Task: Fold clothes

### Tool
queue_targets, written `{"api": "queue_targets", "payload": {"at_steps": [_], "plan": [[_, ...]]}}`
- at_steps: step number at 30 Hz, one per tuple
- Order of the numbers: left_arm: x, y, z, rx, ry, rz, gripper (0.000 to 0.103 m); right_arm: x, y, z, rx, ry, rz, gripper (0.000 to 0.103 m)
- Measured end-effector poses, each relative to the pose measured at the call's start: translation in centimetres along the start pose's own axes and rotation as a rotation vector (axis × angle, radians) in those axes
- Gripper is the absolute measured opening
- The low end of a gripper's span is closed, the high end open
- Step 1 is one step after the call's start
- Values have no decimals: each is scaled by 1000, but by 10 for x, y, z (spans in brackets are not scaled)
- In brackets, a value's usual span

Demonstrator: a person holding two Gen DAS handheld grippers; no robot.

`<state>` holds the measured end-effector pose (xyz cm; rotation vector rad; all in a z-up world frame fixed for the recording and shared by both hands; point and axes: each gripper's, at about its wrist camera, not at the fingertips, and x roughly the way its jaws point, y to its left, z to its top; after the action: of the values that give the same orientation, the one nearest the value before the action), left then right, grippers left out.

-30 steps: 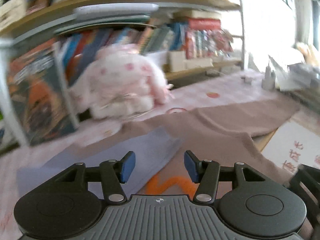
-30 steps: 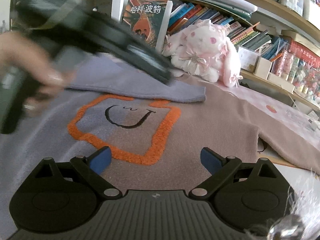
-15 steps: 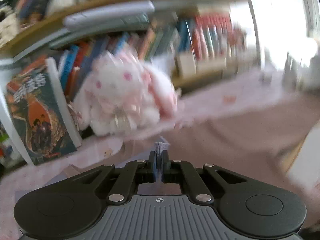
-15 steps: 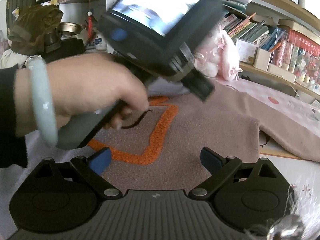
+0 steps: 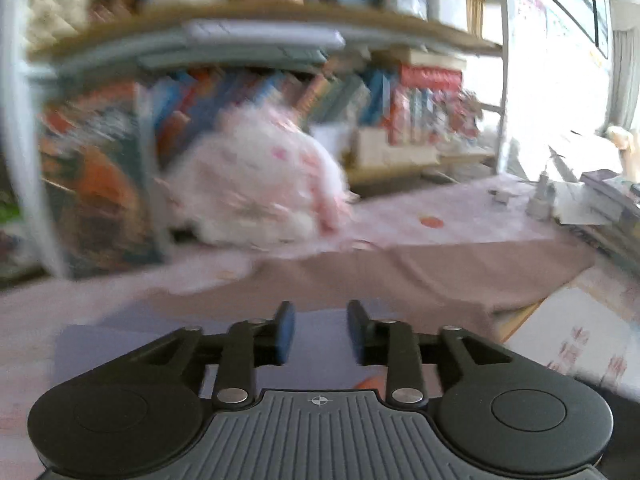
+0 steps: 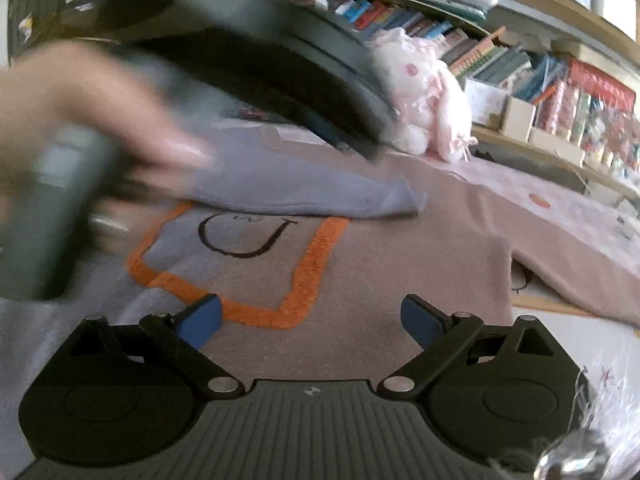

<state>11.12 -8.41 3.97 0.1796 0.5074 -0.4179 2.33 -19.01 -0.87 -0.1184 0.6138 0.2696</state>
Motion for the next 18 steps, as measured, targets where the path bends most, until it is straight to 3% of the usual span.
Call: {"api": "queue_targets", "payload": {"at_steps": [2,6,9,14,18], "plan": [[-27,22,-18,0,-4,68,49,1,0,0,2,2,-1,96],[-79,61,-81,-109,30,248,49,1,6,1,-18,-1,-15,96],[-116,72,-121,-185,24,327,49,-2,11,-1,-35,-11,-35,96],[-142,86,-150,-266,37,335,59,-23,8,-14,-40,-32,-37,96],[-145,92,-164,-327,59,314,60,-59,-6,-33,36,-83,-129,96]]}}
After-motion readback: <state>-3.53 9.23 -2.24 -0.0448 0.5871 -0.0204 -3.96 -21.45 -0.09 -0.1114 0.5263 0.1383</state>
